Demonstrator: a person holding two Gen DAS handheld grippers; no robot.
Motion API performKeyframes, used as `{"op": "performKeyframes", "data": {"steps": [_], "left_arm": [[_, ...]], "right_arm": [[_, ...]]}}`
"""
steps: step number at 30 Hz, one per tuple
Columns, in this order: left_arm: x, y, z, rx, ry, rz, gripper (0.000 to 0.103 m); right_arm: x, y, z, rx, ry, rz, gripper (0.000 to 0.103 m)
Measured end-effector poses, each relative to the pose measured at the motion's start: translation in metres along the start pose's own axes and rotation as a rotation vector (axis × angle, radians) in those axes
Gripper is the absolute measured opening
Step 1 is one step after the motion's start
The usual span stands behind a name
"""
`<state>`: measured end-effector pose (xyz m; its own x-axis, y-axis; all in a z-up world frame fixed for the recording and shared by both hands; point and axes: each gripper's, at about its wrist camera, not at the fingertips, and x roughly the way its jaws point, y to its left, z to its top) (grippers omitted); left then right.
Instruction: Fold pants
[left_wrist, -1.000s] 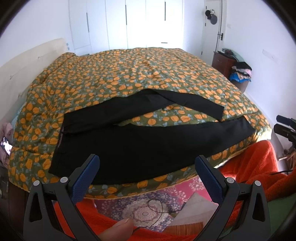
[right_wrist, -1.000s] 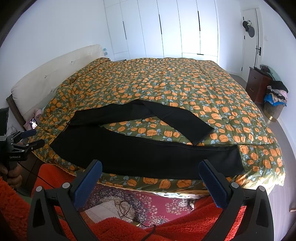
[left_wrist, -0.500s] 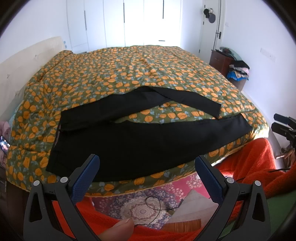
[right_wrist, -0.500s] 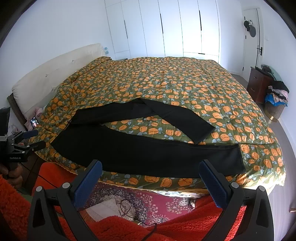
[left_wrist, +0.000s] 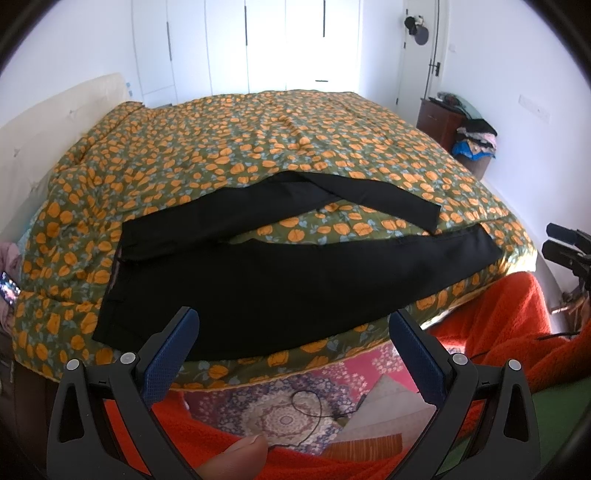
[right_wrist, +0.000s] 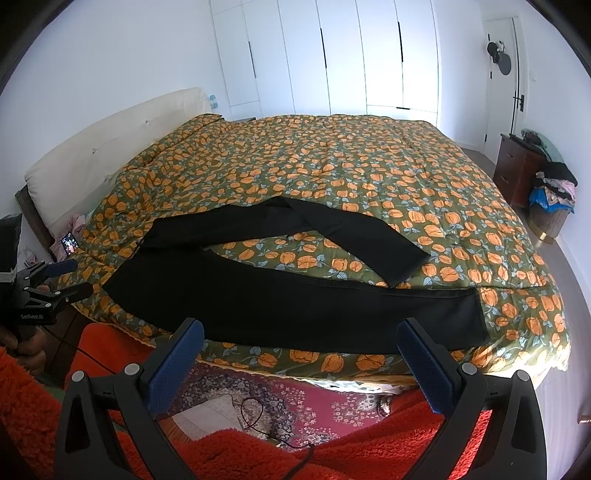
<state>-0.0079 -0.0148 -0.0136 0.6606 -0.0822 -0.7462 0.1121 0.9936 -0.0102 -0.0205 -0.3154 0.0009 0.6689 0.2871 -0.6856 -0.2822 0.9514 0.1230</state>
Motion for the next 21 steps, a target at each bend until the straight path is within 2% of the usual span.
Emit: {"op": "performKeyframes", "data": {"steps": [21], "left_arm": [[0.0,0.0003,-0.0024,-0.003,0.0,-0.001,0.103]], "right_arm": [[-0.0002,0.0069,-0.0021,0.0,0.004,0.01,0.103]]}}
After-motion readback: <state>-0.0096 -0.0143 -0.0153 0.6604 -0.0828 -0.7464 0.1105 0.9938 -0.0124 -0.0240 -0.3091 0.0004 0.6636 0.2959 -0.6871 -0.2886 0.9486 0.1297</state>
